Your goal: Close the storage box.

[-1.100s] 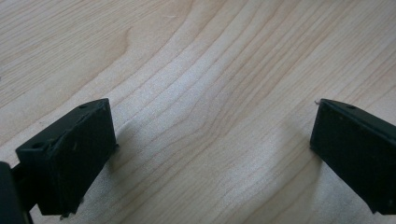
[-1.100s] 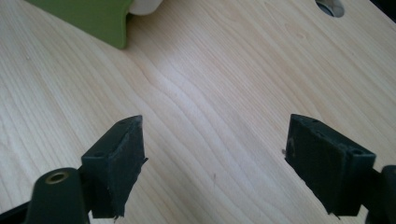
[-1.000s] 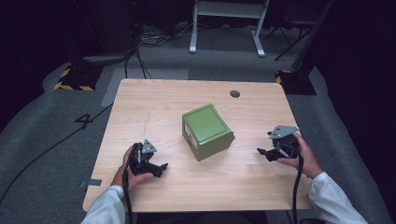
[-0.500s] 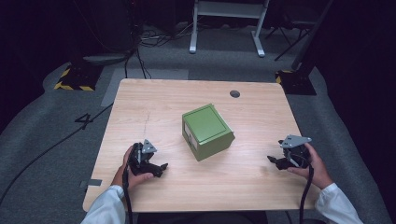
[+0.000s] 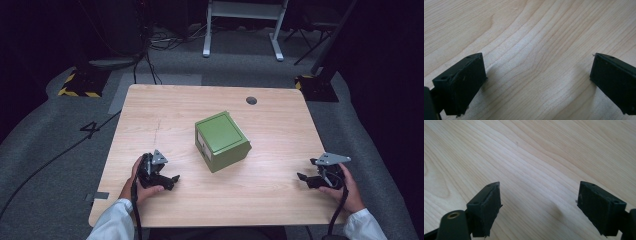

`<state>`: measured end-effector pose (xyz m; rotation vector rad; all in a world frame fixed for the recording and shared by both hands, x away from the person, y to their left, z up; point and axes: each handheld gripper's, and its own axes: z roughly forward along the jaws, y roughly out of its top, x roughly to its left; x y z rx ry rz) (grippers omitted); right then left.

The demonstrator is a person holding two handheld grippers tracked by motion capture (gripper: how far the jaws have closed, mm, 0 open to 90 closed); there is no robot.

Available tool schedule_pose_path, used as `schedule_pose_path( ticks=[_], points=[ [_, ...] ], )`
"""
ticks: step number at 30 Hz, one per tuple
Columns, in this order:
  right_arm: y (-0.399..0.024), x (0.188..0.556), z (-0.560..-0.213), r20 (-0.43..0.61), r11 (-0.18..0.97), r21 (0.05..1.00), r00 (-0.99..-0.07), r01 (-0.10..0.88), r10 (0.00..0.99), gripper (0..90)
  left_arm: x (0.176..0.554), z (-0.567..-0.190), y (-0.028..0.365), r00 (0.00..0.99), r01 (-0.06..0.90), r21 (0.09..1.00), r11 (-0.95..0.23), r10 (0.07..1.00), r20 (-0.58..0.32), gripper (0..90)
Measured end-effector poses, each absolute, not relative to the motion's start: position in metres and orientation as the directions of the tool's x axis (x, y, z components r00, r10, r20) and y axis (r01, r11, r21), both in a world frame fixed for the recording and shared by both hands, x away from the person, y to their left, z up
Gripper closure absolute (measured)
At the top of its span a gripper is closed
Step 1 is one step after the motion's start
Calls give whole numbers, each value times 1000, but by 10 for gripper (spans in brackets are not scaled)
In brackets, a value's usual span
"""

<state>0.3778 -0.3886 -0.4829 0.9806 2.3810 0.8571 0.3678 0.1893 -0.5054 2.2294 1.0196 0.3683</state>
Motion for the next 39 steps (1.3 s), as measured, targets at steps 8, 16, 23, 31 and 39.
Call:
schedule_pose_path(
  ticks=[8,16,23,31,39],
  points=[
    [-413,370,-496,-83,477,702,-603,529,793,179,368,-505,189,658,570,663,-486,753,-14,4],
    [-425,365,-504,-8,384,738,-561,555,828,156,367,-506,189,656,571,665,-482,755,-16,4],
    [-424,365,-504,-10,380,738,-555,557,832,155,367,-506,189,656,571,665,-482,755,-16,4],
    [-424,365,-504,-9,378,738,-553,558,833,155,367,-506,189,658,571,664,-483,753,-17,3],
    [-424,365,-504,-8,377,738,-552,559,834,153,368,-506,189,659,571,663,-484,752,-19,1]
  ],
)
